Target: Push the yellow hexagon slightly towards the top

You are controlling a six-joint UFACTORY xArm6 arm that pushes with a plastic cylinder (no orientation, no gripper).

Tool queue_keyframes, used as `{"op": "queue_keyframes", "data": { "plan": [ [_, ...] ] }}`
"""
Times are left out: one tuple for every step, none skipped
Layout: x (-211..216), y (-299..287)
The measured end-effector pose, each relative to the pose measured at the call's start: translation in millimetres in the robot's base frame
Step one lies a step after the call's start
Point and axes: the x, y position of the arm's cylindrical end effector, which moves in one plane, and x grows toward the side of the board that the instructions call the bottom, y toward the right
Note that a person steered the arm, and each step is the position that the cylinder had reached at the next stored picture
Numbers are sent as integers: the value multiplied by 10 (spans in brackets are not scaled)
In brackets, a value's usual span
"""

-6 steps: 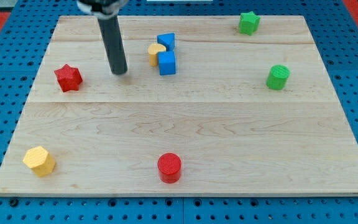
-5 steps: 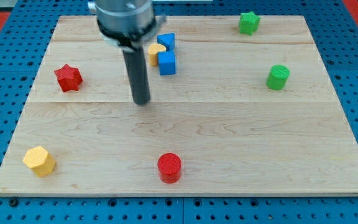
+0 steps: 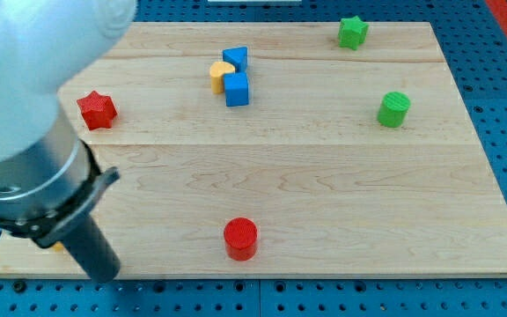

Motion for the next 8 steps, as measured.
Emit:
{"op": "queue_keyframes", "data": {
  "plan": [
    [-16, -533],
    [-283, -607],
    [-526, -607],
    [-577, -607],
    [-578, -607],
    [-578, -606],
    [-712, -402],
    [-848, -389]
  ]
}}
